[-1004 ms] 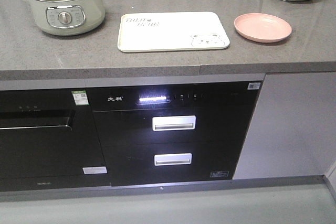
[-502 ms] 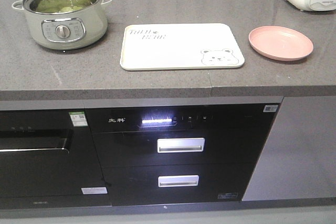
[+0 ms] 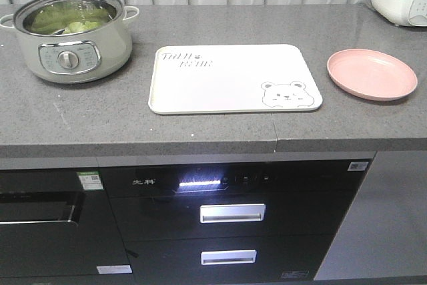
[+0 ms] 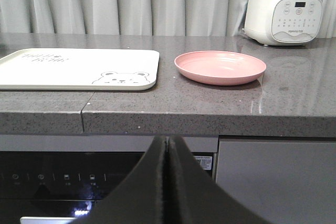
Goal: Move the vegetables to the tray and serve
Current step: 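Position the base in front of the tray, pot and pink plate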
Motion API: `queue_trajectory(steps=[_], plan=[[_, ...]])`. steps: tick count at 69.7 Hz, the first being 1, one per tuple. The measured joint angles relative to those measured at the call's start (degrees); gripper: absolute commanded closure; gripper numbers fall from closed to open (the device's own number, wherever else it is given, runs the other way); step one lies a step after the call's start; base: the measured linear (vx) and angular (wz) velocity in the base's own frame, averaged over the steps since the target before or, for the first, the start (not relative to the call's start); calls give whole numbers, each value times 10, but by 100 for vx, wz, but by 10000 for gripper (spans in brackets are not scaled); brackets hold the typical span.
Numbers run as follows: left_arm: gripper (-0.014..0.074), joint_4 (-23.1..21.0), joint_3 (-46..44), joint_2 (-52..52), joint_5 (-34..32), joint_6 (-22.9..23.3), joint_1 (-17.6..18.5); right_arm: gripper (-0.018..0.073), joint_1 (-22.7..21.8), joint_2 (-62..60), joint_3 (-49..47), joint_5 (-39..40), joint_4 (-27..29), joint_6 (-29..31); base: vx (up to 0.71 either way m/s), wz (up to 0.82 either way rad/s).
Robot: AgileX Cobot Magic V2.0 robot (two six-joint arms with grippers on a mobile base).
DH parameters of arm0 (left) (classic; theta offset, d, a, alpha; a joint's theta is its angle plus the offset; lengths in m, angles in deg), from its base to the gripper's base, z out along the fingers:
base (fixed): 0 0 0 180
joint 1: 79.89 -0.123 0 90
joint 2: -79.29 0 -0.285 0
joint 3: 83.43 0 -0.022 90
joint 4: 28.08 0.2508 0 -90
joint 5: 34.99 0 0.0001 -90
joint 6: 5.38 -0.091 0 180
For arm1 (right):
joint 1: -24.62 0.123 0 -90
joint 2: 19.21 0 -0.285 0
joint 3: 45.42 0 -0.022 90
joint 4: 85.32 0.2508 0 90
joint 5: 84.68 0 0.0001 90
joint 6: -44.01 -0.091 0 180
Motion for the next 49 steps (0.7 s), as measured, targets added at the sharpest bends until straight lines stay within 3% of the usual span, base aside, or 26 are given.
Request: queue_trajectory(steps=[49], plan=[[602,0,0,0,0,0,0,565,0,0,0,0,0,0,10,-2]])
